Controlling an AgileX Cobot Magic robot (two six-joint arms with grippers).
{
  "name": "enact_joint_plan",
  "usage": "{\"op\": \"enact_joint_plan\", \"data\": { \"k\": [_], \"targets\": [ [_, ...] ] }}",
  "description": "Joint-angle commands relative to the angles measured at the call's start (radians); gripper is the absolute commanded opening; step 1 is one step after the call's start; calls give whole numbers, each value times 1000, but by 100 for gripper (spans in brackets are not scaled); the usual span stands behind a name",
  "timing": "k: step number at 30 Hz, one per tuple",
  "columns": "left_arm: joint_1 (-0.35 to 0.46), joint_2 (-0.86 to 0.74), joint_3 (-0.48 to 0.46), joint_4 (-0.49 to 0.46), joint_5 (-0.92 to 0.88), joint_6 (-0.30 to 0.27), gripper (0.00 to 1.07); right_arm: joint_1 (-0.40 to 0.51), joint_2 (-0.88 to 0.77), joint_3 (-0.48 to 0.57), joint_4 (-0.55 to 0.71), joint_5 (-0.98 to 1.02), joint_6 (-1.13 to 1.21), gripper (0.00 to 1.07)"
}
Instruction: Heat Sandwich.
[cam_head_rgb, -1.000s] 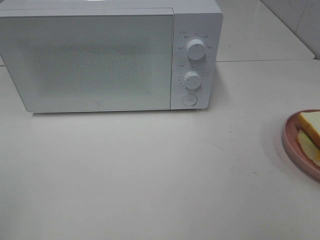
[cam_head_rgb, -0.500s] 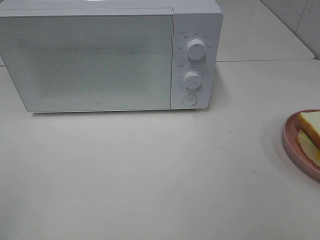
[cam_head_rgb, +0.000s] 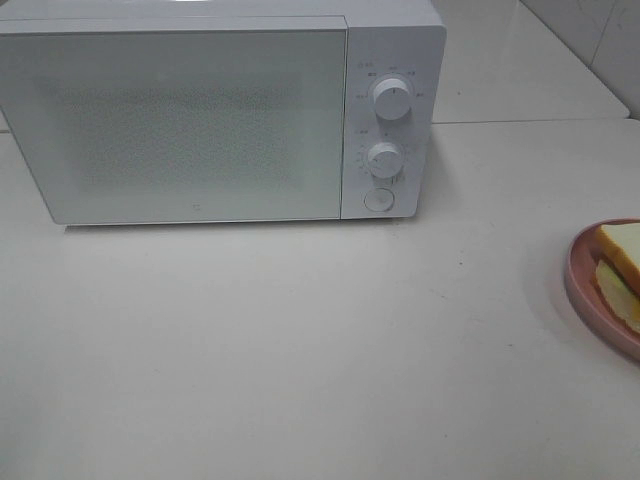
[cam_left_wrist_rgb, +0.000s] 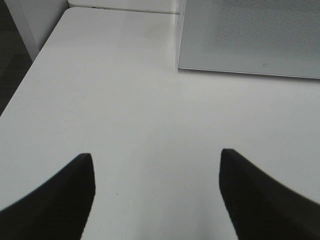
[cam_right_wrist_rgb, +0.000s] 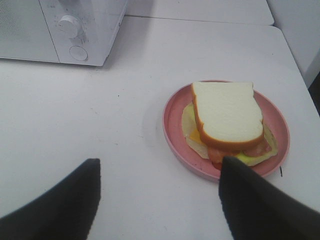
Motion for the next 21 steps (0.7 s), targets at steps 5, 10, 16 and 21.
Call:
{"op": "enact_joint_plan", "data": {
  "k": [5,10,16,21],
  "targets": [
    [2,-24,3,3,-14,-8,67,0,-24,1,-4,-8,6,66],
    [2,-24,3,3,-14,-6,67,0,-24,1,-4,-8,6,66],
    [2,-24,3,3,-14,-5,67,0,-24,1,-4,-8,6,66],
    [2,-23,3,3,-14,-5,67,0,-24,1,-4,-8,6,66]
  ]
}}
